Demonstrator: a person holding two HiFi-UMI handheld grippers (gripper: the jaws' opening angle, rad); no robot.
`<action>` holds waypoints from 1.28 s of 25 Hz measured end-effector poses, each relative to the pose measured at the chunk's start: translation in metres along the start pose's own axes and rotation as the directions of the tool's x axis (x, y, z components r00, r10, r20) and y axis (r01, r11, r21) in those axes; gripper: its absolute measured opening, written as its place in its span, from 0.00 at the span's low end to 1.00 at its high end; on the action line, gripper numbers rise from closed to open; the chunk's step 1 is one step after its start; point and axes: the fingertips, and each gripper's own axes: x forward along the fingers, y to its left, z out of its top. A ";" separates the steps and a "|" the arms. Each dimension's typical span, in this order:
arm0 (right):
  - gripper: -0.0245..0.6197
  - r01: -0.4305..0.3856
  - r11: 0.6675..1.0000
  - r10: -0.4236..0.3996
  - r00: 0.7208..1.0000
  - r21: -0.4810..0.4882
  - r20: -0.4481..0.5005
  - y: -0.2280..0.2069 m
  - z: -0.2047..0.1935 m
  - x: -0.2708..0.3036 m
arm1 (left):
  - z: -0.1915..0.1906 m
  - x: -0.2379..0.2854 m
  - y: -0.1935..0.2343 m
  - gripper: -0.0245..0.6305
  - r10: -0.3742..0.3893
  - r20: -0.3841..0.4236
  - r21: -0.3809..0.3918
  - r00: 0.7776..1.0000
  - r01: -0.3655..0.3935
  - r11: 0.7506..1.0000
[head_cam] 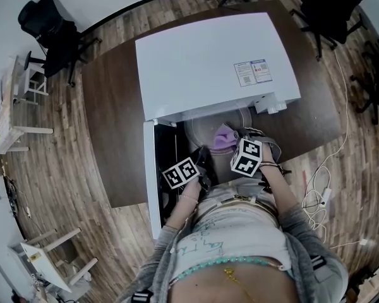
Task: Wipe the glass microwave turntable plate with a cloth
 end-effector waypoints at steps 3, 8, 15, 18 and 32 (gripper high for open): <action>0.22 0.022 0.999 -0.024 0.999 0.047 0.044 -0.017 -0.007 -0.010 | 0.000 0.000 0.001 0.16 0.003 0.002 0.002 1.000 -0.003 1.000; 0.22 0.072 0.996 -0.074 0.997 0.061 0.036 -0.043 -0.027 -0.022 | 0.000 -0.002 0.001 0.15 0.001 0.046 -0.063 0.999 0.001 0.998; 0.22 0.069 0.993 -0.074 0.996 0.096 0.049 -0.056 -0.051 -0.031 | -0.002 -0.004 0.001 0.12 -0.020 0.146 -0.200 0.989 0.049 0.979; 0.22 0.061 0.993 -0.068 0.996 0.104 0.062 -0.060 -0.055 -0.035 | -0.001 -0.009 -0.001 0.11 -0.045 0.191 -0.210 0.981 0.085 0.974; 0.22 0.046 0.994 -0.055 0.994 0.098 0.093 -0.066 -0.066 -0.040 | 0.004 -0.023 -0.009 0.09 -0.183 0.389 -0.238 0.903 0.291 0.927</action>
